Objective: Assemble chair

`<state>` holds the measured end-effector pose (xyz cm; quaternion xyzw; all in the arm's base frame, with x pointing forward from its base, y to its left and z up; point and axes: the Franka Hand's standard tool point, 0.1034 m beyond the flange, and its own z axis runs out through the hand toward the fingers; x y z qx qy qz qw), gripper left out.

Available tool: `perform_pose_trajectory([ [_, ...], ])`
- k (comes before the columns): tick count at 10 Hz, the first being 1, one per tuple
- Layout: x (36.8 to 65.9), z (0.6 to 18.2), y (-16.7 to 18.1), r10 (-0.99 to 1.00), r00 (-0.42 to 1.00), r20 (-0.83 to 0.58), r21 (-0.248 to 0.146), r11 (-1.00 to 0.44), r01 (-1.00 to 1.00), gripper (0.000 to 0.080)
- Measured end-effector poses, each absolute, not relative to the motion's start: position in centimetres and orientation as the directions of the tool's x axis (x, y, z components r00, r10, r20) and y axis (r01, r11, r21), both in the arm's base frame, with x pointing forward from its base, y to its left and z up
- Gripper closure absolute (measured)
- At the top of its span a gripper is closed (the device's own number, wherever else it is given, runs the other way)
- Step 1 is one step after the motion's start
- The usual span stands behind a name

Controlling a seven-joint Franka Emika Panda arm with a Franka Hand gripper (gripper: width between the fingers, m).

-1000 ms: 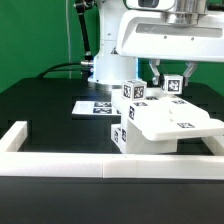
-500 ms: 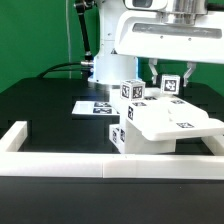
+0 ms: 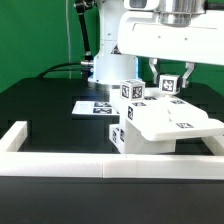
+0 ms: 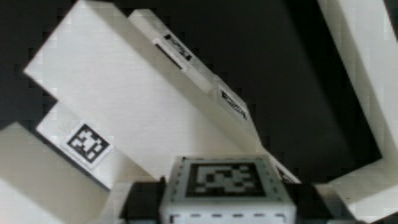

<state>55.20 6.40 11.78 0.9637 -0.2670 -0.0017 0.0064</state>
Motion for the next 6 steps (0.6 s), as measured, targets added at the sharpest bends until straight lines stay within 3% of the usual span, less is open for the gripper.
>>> perform_pose_trajectory([
  [6, 55.2, 11.76, 6.54, -0.7, 0.715, -0.004, 0.004, -0.715, -0.7, 0.0512],
])
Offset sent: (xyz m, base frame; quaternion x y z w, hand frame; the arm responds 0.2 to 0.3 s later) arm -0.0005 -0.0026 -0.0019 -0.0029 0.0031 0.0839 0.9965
